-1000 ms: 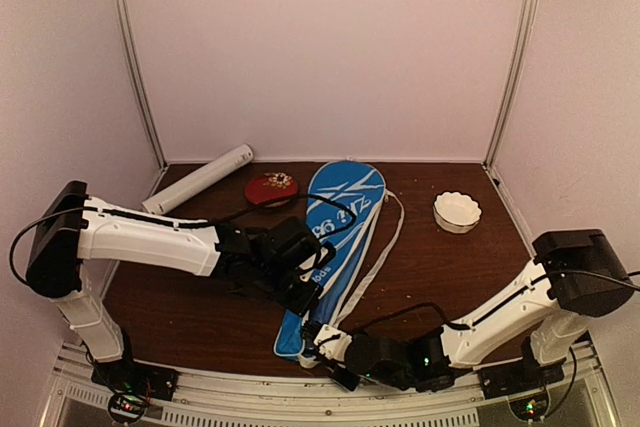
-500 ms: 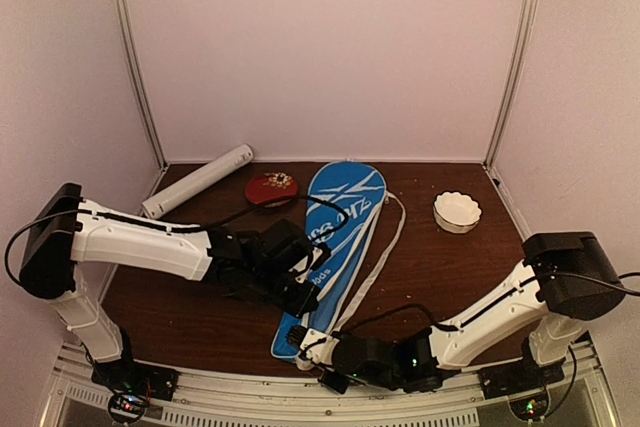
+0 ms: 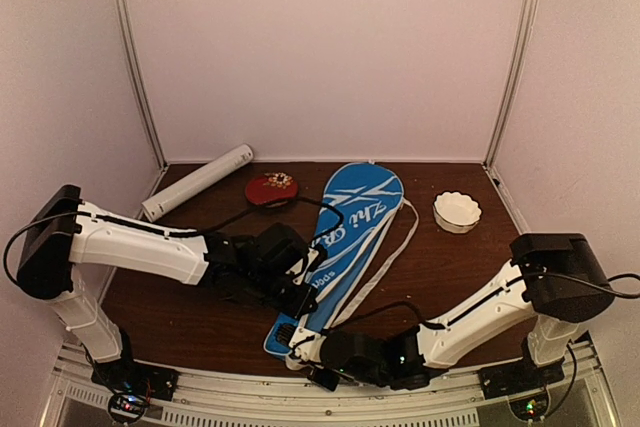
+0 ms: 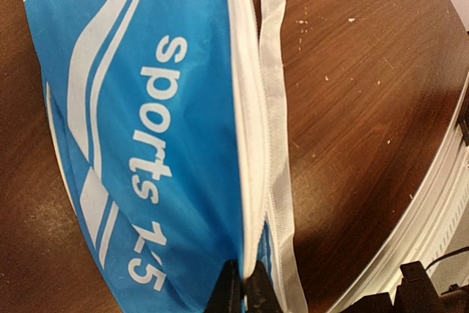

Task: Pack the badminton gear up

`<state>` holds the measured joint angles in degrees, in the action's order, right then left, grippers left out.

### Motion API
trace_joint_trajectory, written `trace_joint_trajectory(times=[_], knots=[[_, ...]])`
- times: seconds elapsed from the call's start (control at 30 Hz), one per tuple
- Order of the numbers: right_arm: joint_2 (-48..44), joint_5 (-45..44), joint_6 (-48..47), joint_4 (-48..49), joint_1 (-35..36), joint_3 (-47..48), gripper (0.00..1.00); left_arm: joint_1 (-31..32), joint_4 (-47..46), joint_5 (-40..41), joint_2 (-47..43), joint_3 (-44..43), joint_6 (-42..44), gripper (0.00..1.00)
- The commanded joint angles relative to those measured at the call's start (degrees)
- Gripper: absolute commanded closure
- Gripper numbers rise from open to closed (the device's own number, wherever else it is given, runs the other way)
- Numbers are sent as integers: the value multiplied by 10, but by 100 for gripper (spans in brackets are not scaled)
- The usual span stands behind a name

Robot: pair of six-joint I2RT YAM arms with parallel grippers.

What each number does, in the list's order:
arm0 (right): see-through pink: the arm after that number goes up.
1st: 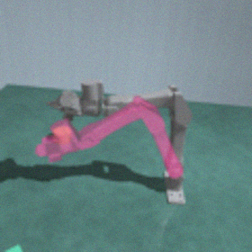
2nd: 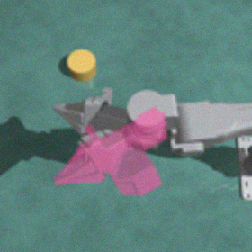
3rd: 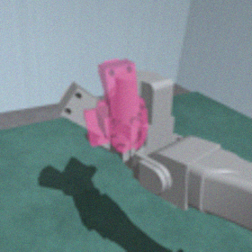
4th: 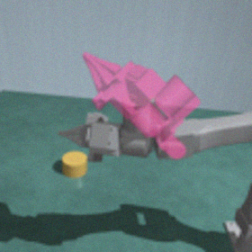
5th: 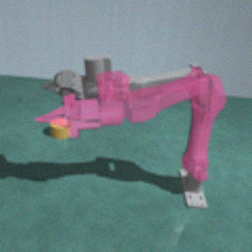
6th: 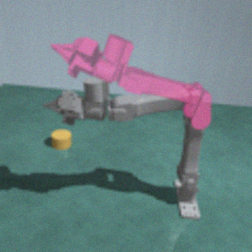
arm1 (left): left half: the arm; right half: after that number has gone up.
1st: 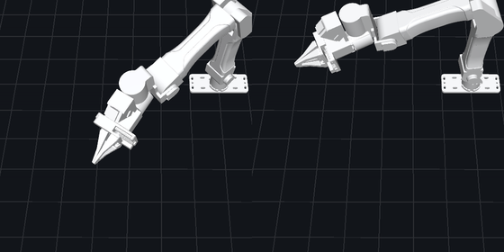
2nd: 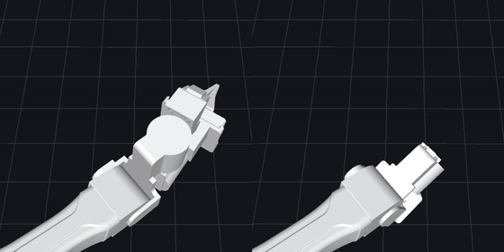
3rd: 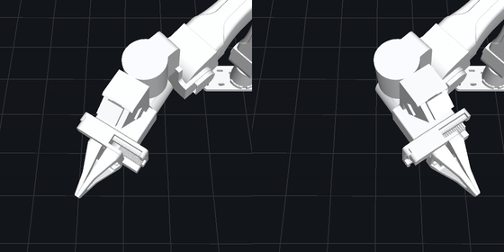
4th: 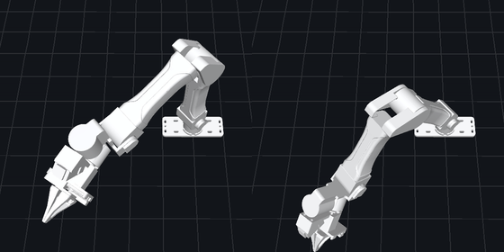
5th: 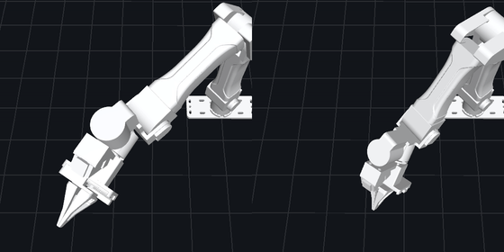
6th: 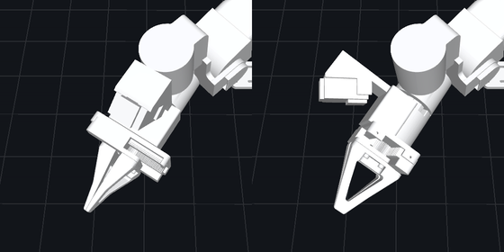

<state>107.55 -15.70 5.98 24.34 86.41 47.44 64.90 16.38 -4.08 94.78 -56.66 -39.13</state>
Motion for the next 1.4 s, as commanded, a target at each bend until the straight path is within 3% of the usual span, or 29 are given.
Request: trace_joint_trajectory(times=[0.0, 0.23, 0.4, 0.5, 0.7, 0.87, 1.07, 1.37], knots=[[13, -42, 1, -8, -26, 13, 96, 14, -6, -64, -14, 10, -5, 100], [-3, -26, 13, -55, -26, 12, 81, 5, -9, -54, -40, 32, -6, 74], [-36, -4, 20, -70, -25, -10, 70, -3, -13, -54, -58, 37, 8, 69], [-57, 7, 33, -79, -27, -26, 67, -17, -9, -48, -68, 42, 14, 72], [-119, 40, 59, -66, -42, -77, 65, -30, 5, -35, -59, 30, 38, 89], [-189, 62, 87, -60, -72, -116, 65, -29, 20, -30, -12, -6, 68, 93], [-265, 108, 143, -77, -152, -146, 67, -21, 51, -13, 48, -36, 73, 94], [-330, 183, 192, -181, -342, -116, 70, -19, 126, 49, 78, -32, 66, 90]])
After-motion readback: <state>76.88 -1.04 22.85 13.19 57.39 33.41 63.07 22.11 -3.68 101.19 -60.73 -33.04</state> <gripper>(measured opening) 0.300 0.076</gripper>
